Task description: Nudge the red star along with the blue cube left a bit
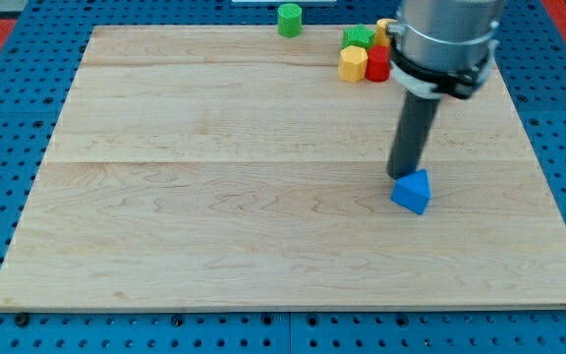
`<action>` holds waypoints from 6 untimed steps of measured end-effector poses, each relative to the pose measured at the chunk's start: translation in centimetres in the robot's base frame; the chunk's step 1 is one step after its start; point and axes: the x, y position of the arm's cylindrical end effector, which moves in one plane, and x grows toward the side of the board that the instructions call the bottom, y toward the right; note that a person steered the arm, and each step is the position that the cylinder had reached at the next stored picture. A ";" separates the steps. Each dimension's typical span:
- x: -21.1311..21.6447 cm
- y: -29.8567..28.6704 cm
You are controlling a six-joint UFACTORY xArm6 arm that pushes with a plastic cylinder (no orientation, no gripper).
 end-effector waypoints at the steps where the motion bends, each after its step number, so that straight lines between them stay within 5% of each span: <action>1: 2.2 1.8; 2: 3.9 2.2; 3: 0.9 8.5; 4: -6.0 17.4; 5: -13.3 18.6; 6: -15.8 14.4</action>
